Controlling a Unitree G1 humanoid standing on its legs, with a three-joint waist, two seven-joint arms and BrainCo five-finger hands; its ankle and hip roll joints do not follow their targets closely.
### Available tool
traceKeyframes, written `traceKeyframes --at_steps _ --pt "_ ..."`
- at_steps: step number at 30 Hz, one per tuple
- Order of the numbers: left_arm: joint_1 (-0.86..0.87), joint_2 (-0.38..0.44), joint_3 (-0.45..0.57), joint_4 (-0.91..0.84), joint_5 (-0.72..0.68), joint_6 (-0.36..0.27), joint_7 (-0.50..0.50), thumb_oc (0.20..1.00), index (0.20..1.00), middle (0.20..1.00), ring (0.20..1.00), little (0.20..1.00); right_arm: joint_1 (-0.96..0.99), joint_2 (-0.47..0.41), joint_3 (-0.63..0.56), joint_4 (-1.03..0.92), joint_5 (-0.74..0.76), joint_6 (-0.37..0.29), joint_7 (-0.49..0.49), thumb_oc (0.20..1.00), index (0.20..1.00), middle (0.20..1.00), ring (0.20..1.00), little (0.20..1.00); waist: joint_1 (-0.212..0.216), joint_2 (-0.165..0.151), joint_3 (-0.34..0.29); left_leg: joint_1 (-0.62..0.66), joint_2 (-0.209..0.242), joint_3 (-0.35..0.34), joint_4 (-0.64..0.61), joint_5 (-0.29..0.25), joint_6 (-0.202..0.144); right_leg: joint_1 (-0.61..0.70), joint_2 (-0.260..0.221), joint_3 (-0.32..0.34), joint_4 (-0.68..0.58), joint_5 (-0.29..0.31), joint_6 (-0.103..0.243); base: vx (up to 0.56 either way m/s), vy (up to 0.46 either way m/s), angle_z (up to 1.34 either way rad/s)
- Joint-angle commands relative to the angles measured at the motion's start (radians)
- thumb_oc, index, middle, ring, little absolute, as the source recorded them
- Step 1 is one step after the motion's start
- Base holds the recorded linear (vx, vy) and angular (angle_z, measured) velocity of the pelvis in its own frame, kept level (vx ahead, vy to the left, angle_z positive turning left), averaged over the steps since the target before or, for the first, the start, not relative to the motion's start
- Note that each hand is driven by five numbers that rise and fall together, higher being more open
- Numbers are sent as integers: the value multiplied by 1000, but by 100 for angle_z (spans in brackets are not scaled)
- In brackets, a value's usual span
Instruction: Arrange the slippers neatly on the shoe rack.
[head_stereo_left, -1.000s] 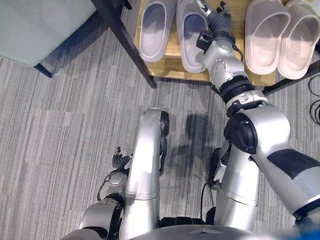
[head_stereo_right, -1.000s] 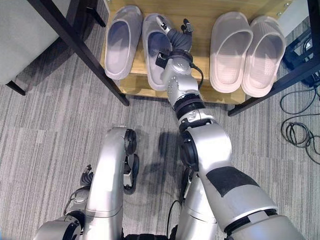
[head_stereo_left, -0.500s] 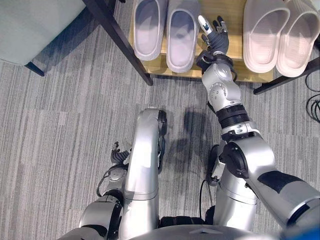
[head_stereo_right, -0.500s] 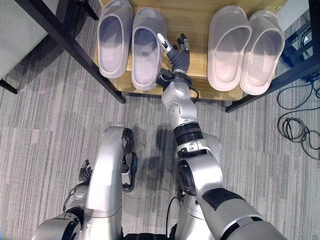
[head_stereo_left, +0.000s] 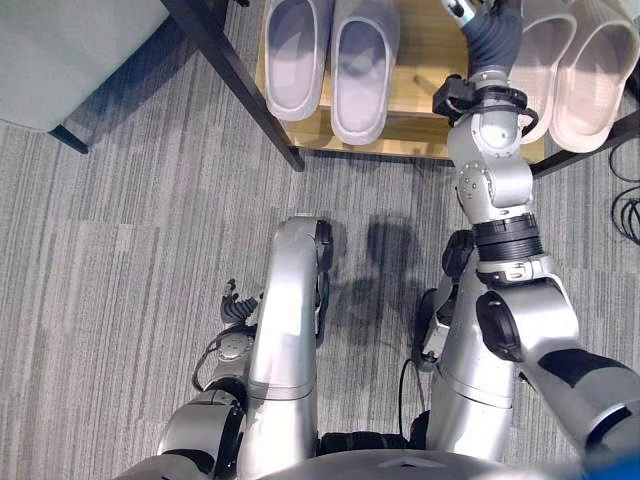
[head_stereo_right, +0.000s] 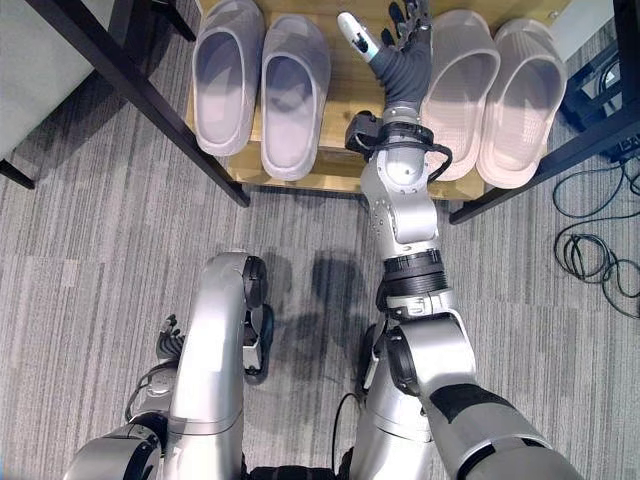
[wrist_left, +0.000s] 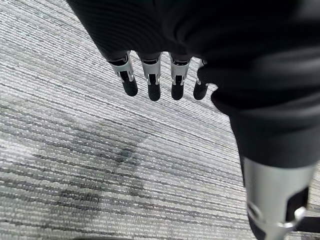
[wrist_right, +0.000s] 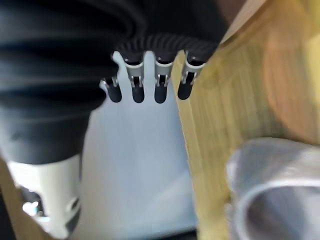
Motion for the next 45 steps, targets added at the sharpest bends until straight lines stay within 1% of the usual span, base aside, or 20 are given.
traceKeyframes --at_steps 1,2,3,4,6,8,11,14,17,19,23,26,27,28,31,38,40,42,43,45 --pt "15 -100 -30 47 8 -62 14 1000 1000 1000 1000 1000 -44 -98 78 -153 -198 -6 86 1000 1000 1000 1000 1000 19 -44 -36 31 -8 -37 40 -66 50 9 48 150 -49 298 -12 0 0 0" --pt "17 -101 -30 51 5 -66 12 1000 1000 1000 1000 1000 -35 -132 95 -163 -241 1 95 1000 1000 1000 1000 1000 19 -43 -36 31 -9 -37 41 -67 50 9 49 149 -50 296 -11 -31 -3 0" --pt "17 -98 -21 64 -2 -74 8 1000 1000 1000 1000 1000 -18 -184 142 -186 -302 42 167 1000 1000 1000 1000 1000 16 -47 -36 31 -9 -37 38 -68 50 9 51 148 -58 298 -8 0 0 0" --pt "17 -98 -21 65 -2 -74 8 1000 1000 1000 1000 1000 -18 -184 142 -186 -302 42 167 1000 1000 1000 1000 1000 16 -46 -36 31 -9 -37 38 -68 50 9 51 148 -58 298 -8 -27 -11 -7" --pt "10 -99 -19 83 -6 -81 4 1000 1000 1000 1000 1000 0 -215 175 -183 -353 54 223 1000 1000 1000 1000 1000 17 -45 -36 31 -11 -40 34 -65 49 8 52 145 -60 296 -8 -15 -14 -6" --pt "6 -99 -18 87 -8 -83 1 1000 1000 1000 1000 1000 3 -226 198 -181 -370 54 248 1000 1000 1000 1000 1000 18 -44 -36 31 -14 -42 31 -63 51 8 51 143 -64 295 -8 0 0 0" --pt "-6 -100 -26 93 -8 -94 1 1000 1000 1000 1000 1000 9 -249 286 -143 -412 25 303 1000 1000 1000 1000 1000 25 -40 -36 31 -19 -46 21 -57 52 8 50 141 -71 294 -7 0 0 0" --pt "-9 -100 -26 105 -9 -98 1 1000 1000 1000 1000 1000 -11 -269 348 -109 -453 6 303 1000 1000 1000 1000 1000 27 -38 -36 31 -21 -49 18 -55 54 8 50 138 -72 294 -6 0 0 0" --pt "-14 -100 -25 117 -14 -102 -1 1000 1000 1000 1000 1000 -30 -253 395 -38 -485 5 307 1000 1000 1000 1000 1000 33 -38 -36 31 -23 -49 22 -57 54 8 51 137 -71 294 -5 0 0 0" --pt "-15 -100 -24 117 -15 -102 -2 1000 1000 1000 1000 1000 -32 -251 396 -35 -486 3 306 1000 1000 1000 1000 1000 32 -38 -36 31 -23 -49 22 -58 54 8 51 137 -71 293 -4 0 0 0" --pt "-22 -97 -33 134 -12 -108 -7 1000 1000 1000 1000 1000 -52 -214 409 57 -490 -4 310 1000 1000 1000 1000 1000 41 -34 -36 31 -26 -50 23 -53 56 8 50 136 -69 294 -1 0 0 0" --pt "-22 -97 -33 134 -12 -108 -7 1000 1000 1000 1000 1000 -52 -214 409 57 -490 -4 310 1000 1000 1000 1000 1000 41 -34 -36 31 -26 -50 23 -53 56 8 50 136 -69 294 -1 0 0 0" --pt "-25 -98 -35 134 -11 -107 -7 1000 1000 1000 1000 1000 -66 -203 413 83 -493 -9 304 1000 1000 1000 1000 1000 43 -32 -36 31 -28 -52 23 -51 56 8 50 135 -69 293 -1 0 0 0" --pt "-31 -99 -40 144 -6 -111 -8 1000 1000 1000 1000 1000 -119 -166 420 196 -512 -12 272 1000 1000 1000 1000 1000 49 -28 -36 31 -31 -51 24 -47 56 9 49 136 -67 294 1 0 0 0" --pt "-29 -100 -44 157 1 -108 -10 1000 1000 1000 1000 1000 -166 -145 427 283 -531 -19 233 1000 1000 1000 1000 1000 55 -27 -36 31 -33 -52 26 -45 55 10 49 139 -64 295 0 7 0 1" --pt "-32 -104 -49 166 5 -109 -12 1000 1000 1000 1000 1000 -221 -118 434 393 -565 -23 164 1000 1000 1000 1000 1000 59 -22 -36 31 -34 -50 30 -46 58 10 46 138 -62 292 0 3 1 1" --pt "-35 -105 -42 169 -2 -110 -16 1000 1000 1000 1000 1000 -229 -121 424 392 -575 -22 123 1000 1000 1000 1000 1000 57 -22 -36 31 -35 -50 30 -46 58 11 47 140 -62 291 1 0 0 0" --pt "-41 -104 -29 169 -14 -107 -22 1000 1000 1000 1000 1000 -216 -128 358 348 -591 6 55 1000 1000 1000 1000 1000 50 -26 -37 31 -32 -47 31 -48 59 13 49 144 -62 294 0 0 0 0" --pt "-39 -105 -20 164 -22 -102 -28 1000 1000 1000 1000 1000 -160 -150 262 238 -602 11 -25 1000 1000 1000 1000 1000 38 -25 -37 31 -29 -44 32 -50 58 13 47 142 -62 291 -1 0 0 0" --pt "-34 -104 -23 161 -19 -98 -29 1000 1000 1000 1000 1000 -140 -167 241 191 -611 0 -49 1000 1000 1000 1000 1000 36 -25 -37 31 -27 -43 32 -51 59 12 47 142 -62 291 -3 -1 10 2"
